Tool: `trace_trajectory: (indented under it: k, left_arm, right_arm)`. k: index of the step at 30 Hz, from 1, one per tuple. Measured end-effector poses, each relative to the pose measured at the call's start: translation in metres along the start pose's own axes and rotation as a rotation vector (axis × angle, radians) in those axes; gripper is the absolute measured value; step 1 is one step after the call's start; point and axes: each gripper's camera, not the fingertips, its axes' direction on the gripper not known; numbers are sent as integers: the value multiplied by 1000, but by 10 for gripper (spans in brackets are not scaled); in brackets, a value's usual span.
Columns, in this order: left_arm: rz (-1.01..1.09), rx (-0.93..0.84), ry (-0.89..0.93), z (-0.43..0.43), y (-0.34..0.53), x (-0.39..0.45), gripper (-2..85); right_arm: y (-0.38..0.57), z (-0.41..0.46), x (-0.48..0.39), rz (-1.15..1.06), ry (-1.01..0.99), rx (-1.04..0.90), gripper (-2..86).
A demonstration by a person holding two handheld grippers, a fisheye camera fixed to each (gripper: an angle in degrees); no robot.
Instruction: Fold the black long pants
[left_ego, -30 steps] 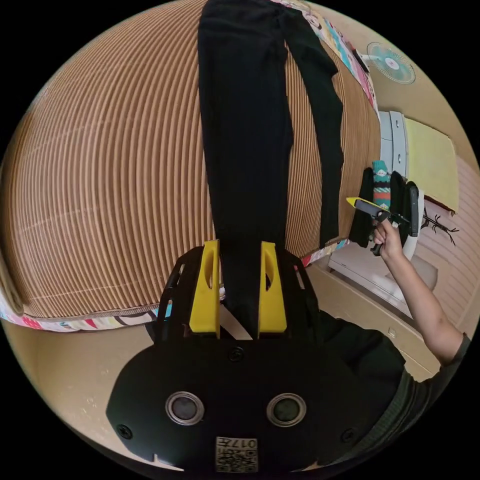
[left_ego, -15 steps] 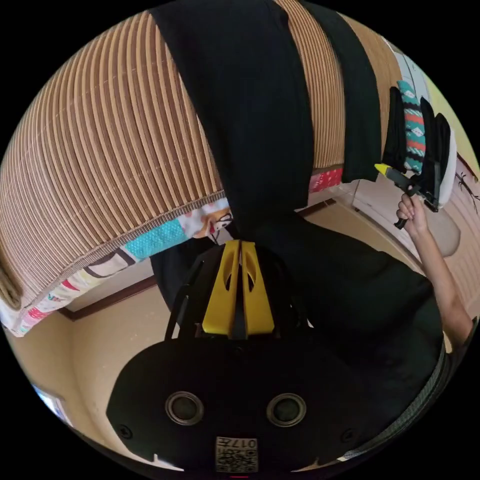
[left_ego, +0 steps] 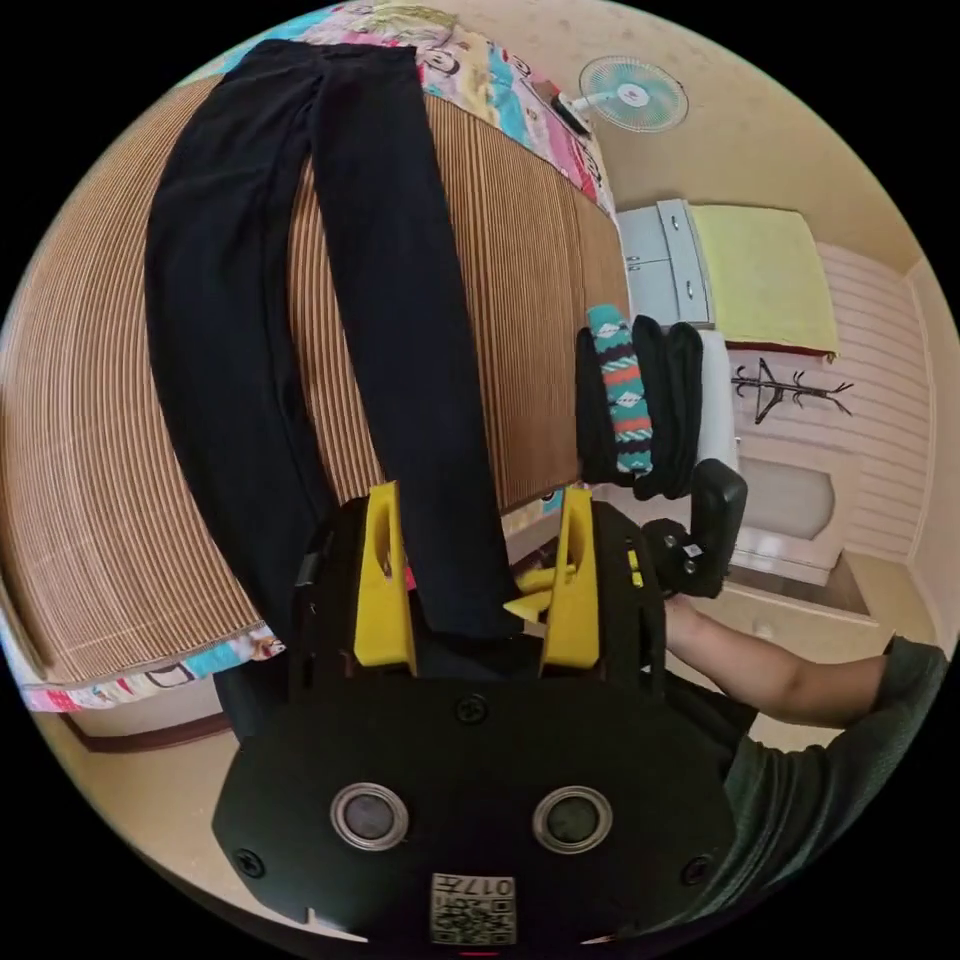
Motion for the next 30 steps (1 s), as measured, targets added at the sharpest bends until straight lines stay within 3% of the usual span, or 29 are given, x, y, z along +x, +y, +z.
trace_trajectory:
  k: [1, 3, 4, 7, 11, 15, 18, 23, 30]
  left_arm:
    - [34, -46, -123, 7, -4, 10, 209]
    - [85, -86, -181, 15, -1, 16, 196]
    - [127, -92, -165, 16, 5, 17, 125]
    - [128, -66, -136, 12, 27, 7, 33]
    - [87, 3, 24, -6, 51, -21, 9]
    - [55, 29, 46, -22, 71, -50, 4]
    - [46, 36, 87, -26, 81, -66, 5]
    - [-54, 83, 301, -22, 100, -109, 8]
    - [-137, 177, 481, -39, 134, -152, 4]
  right_arm:
    - [1, -2, -6, -33, 3, -16, 27]
    - [4, -5, -12, -71, 10, -44, 27]
    - [7, -6, -14, -88, 11, -68, 28]
    - [19, -10, -10, -131, -8, -151, 31]
    - [39, -30, 23, -222, -17, -343, 44]
    - [16, -77, 91, -136, 159, -373, 65]
    - [-44, -142, 158, 25, 147, -151, 84]
    - [-152, -213, 295, 328, -179, 359, 126]
    - [-252, -218, 354, 405, -314, 676, 132]
